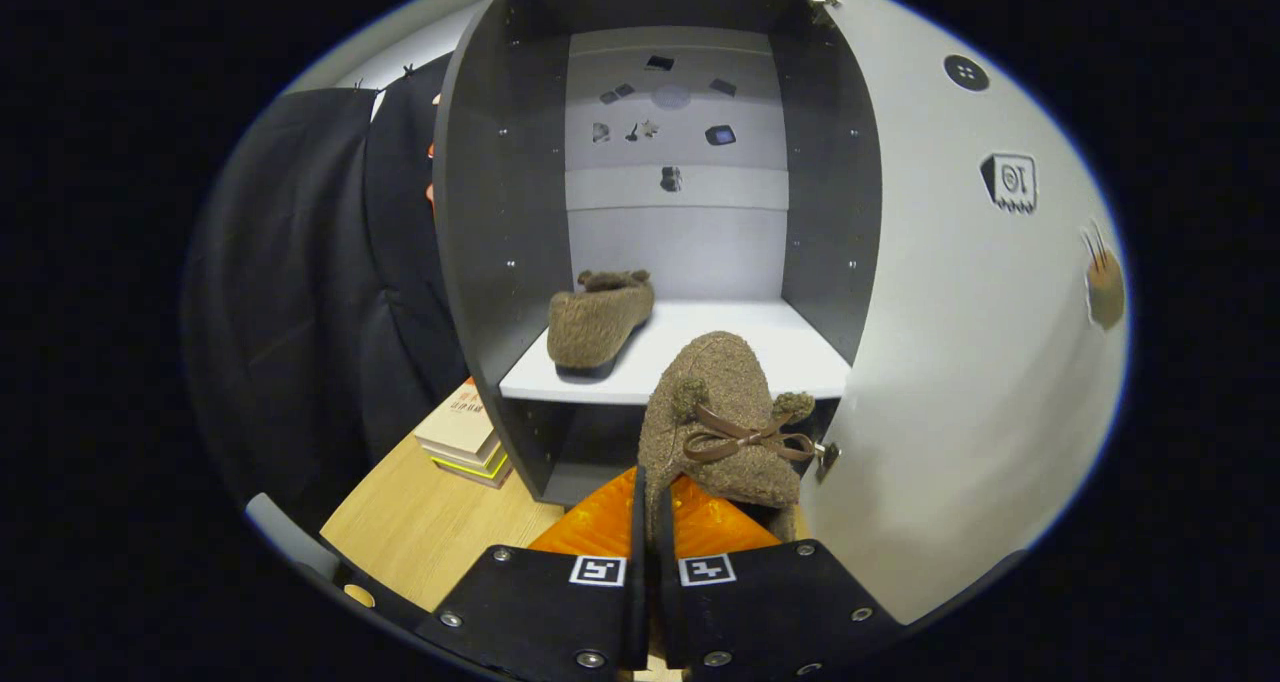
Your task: Open the shoe cabinet door, grab the shoes and put them into the shoe cabinet, then close the shoe cabinet door.
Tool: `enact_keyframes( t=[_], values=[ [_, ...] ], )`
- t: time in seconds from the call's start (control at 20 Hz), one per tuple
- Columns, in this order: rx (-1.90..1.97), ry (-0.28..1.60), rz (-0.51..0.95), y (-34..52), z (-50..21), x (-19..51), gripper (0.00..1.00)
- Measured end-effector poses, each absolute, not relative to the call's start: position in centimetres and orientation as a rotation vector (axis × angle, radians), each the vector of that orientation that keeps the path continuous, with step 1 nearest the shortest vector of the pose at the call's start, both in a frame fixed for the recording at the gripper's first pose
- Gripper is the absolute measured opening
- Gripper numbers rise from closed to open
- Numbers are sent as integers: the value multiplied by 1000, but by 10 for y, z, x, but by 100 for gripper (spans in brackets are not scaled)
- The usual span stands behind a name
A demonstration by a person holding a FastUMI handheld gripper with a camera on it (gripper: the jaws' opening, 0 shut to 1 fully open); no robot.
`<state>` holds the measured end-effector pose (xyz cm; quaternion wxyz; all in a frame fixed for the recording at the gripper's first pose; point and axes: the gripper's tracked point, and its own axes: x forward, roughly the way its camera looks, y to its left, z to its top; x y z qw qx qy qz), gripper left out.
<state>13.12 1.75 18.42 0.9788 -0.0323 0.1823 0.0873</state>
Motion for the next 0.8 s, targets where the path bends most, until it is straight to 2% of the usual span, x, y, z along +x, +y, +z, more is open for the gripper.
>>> enact_keyframes(
  t=[0.35,0.8],
  values=[
    [-81,319,178,18,224,225,5],
    [-186,360,136,4,224,331,5]
  ],
)
